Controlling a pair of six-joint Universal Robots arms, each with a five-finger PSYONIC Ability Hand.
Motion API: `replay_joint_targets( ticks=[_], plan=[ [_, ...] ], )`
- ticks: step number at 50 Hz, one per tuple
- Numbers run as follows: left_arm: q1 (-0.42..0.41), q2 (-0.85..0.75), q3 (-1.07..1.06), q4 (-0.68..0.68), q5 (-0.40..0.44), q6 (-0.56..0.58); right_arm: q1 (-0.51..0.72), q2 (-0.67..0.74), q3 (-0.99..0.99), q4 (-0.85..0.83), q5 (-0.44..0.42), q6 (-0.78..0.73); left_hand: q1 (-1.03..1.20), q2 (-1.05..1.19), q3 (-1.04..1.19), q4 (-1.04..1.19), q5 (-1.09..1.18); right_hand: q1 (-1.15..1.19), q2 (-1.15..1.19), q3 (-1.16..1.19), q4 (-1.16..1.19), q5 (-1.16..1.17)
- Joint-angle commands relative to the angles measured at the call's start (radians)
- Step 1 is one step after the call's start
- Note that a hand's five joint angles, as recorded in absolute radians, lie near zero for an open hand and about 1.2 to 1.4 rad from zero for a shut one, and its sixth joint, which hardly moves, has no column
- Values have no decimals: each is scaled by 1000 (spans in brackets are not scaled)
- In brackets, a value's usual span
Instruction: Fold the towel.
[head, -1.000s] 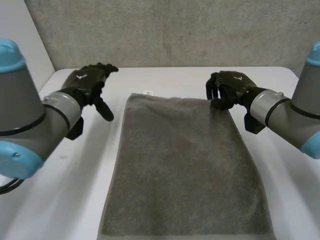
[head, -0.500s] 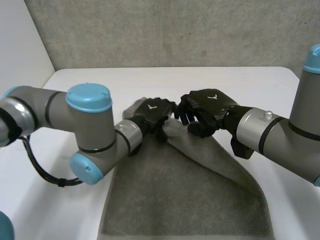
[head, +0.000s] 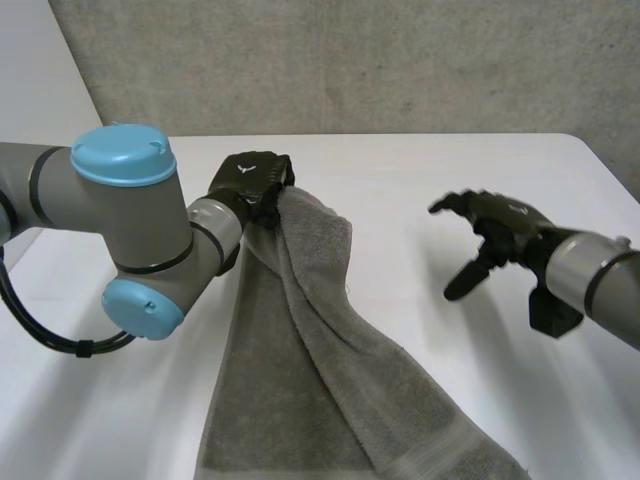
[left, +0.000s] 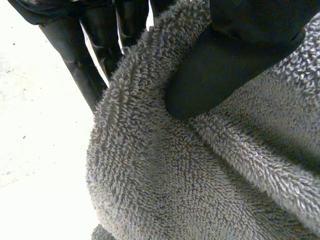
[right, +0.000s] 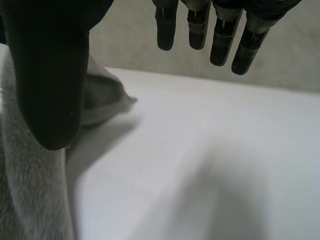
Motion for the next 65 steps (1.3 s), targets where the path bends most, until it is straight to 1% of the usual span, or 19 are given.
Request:
replay_joint_targets(
  ticks=[1,13,27,28,29,30,31,35,37,38,40,41,42,43,45,46,48,53,65],
  plan=[
    [-2,47,-49,-2,1,3,-31,42,156,-6,-30,70,227,183,186,181,199,-28,-51,-36,-55,-58],
    [-13,136,-59,-53,-3,2,109,185,90,-112,-94,340,227,183,186,181,199,-28,-51,-36,-55,-58],
    [-17,273,-119,-61,-5,3,251,354,-103,-110,-79,370,227,183,186,181,199,-28,-51,-36,-55,-58],
    [-16,281,-121,-61,-5,5,262,377,-122,-110,-84,374,227,183,186,181,199,141,118,133,115,111],
    [-14,284,-121,-61,-6,3,263,389,-139,-110,-90,380,227,183,186,181,199,600,577,592,574,570],
    [-14,284,-121,-61,-6,3,263,389,-139,-110,-90,380,227,183,186,181,199,605,581,597,578,574],
    [-10,285,-118,-59,-6,5,263,394,-157,-116,-88,377,227,183,186,181,199,1188,1165,1180,1161,1158],
    [4,285,-104,-47,-5,5,251,371,-252,-121,-70,348,227,183,186,181,199,1194,1170,1186,1167,1163],
    [45,284,-52,-24,-3,5,242,311,-409,-126,-17,220,227,183,186,181,199,1194,1170,1186,1167,1163],
    [45,284,-52,-24,-3,5,242,311,-410,-126,-16,219,227,183,186,181,199,1194,1170,1186,1167,1163],
    [82,282,32,16,-8,-1,226,251,-564,-156,110,1,227,183,186,181,199,1194,1170,1186,1167,1163],
    [82,282,33,16,-8,-1,226,251,-565,-156,111,0,227,183,186,181,199,1194,1170,1186,1167,1163],
    [91,282,72,40,-20,-6,223,227,-623,-187,172,-132,227,183,186,181,199,1194,1170,1186,1167,1163],
    [91,282,72,40,-20,-6,223,227,-623,-187,172,-134,227,183,186,181,199,1194,1170,1186,1167,1163],
    [93,282,132,89,-81,-17,239,198,-704,-251,250,-358,227,183,186,181,199,1194,1170,1186,1167,1163],
    [93,282,132,90,-82,-17,239,197,-705,-251,251,-359,227,183,186,181,199,1194,1170,1186,1167,1163],
    [90,291,145,141,-175,-27,246,188,-728,-285,239,-465,227,183,186,181,199,1194,1170,1186,1167,1163],
    [82,331,61,185,-284,-40,248,190,-671,-262,190,-474,227,183,186,181,199,1194,1170,1186,1167,1163],
    [79,294,-375,202,-292,-31,303,251,-358,-156,183,-540,227,183,186,181,199,1194,1170,1186,1167,1163]
  ],
)
